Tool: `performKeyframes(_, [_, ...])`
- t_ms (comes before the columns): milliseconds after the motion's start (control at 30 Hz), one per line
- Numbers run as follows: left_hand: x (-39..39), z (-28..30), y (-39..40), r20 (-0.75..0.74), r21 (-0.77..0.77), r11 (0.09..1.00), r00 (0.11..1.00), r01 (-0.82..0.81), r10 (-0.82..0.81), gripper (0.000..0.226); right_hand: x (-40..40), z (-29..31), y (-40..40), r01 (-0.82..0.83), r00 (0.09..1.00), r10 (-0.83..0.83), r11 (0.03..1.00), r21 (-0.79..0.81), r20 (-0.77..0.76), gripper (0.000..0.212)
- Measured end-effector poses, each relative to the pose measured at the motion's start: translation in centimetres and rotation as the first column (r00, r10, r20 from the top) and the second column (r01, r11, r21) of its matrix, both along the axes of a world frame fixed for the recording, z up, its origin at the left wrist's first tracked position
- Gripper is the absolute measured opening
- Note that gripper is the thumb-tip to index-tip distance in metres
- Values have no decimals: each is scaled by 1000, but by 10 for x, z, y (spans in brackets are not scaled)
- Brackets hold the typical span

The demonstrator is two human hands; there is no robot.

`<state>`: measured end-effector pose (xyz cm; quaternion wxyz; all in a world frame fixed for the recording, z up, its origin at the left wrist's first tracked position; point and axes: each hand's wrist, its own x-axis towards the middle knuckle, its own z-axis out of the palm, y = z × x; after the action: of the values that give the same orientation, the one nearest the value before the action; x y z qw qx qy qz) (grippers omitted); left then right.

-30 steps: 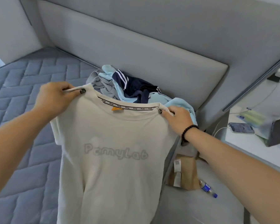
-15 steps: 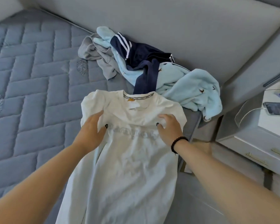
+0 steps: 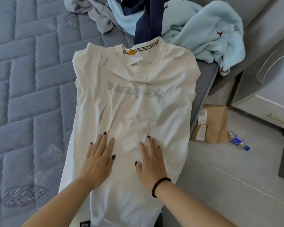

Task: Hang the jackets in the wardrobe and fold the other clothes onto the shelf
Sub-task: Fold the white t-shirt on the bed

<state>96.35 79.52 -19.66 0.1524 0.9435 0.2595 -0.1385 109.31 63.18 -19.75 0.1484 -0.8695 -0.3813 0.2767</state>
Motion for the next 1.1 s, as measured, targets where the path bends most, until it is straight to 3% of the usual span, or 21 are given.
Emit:
performKeyframes(200, [-33, -26, -4, -4, 116, 988, 995, 97, -97, 62, -45, -23, -20, -7, 992, 6, 1000, 6, 124, 59])
performKeyframes(667, [-41, -55, -3, 229, 173, 982, 966, 77, -116, 61, -57, -54, -24, 32, 941, -75, 990, 135, 329, 57])
performKeyframes(900, [-41, -55, -3, 233, 171, 984, 968, 57, -97, 65, -90, -51, -25, 166, 929, -183, 983, 80, 323, 58])
performKeyframes(1100, [-73, -48, -8, 228, 132, 977, 954, 167, -194, 66, -165, -43, -31, 267, 906, -258, 963, 19, 336, 66])
